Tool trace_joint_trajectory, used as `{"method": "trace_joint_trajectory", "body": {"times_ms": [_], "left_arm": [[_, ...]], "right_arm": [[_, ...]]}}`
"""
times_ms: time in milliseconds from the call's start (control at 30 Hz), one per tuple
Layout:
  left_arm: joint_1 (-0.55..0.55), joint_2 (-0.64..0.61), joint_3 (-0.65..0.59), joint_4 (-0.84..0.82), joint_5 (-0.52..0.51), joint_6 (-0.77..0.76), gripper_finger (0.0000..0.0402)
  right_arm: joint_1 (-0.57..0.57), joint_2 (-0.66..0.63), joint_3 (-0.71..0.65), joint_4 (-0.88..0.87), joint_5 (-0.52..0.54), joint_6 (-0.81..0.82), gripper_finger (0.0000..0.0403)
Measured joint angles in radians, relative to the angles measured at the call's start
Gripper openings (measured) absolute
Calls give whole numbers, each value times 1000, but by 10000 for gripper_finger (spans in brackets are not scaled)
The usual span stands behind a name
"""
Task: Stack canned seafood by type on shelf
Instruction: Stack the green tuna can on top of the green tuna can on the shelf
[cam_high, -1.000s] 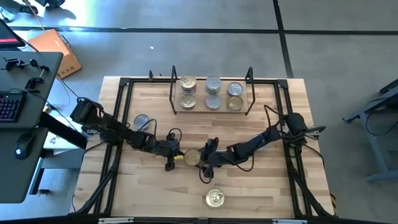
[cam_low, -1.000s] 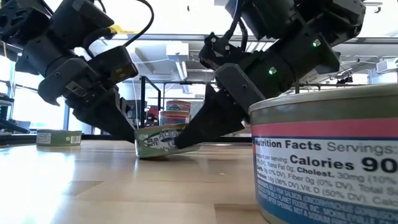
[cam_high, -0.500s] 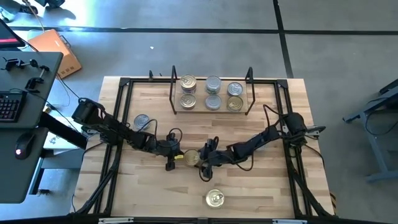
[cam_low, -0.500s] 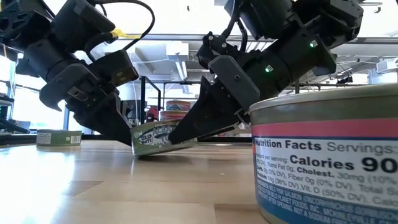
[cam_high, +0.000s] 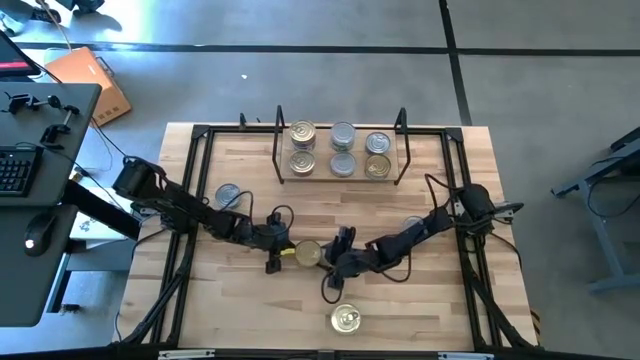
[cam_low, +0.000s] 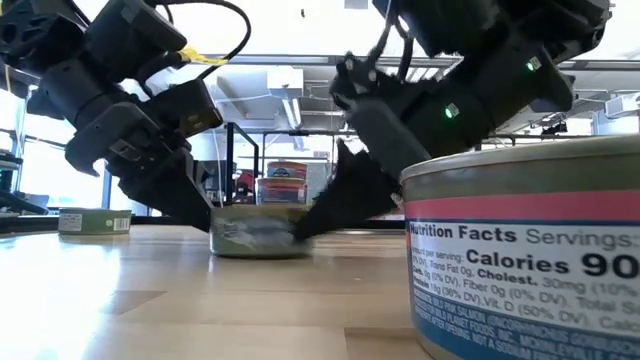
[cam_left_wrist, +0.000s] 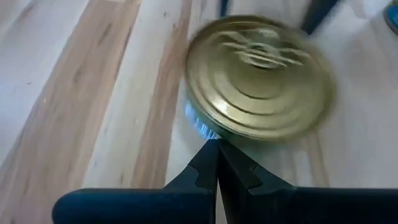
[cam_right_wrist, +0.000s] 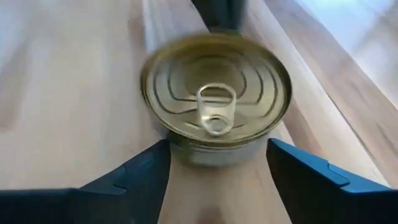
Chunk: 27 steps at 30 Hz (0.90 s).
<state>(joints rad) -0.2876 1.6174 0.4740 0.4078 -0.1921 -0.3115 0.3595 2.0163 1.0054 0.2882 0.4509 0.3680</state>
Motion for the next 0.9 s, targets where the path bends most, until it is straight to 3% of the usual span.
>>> {"method": "trace_joint_trajectory", "body": {"times_ms": [333,467,600,767,900], "left_arm": [[-2,-102,0,-70,-12,-17,0],[1,-124,0,-3,-18,4,0],[29,-41,0,103,41,30,0],[67,69,1,204,29,35,0],[85,87,1,233,24,36,0]], "right_arm": [[0,-12,60,-239,1,-55,254],[0,-13,122,-337,20,-64,254],[0,-13,160,-326,16,-124,255],[14,-13,189,-328,12,-209,255],[30,-10,203,-323,12,-303,255]]}}
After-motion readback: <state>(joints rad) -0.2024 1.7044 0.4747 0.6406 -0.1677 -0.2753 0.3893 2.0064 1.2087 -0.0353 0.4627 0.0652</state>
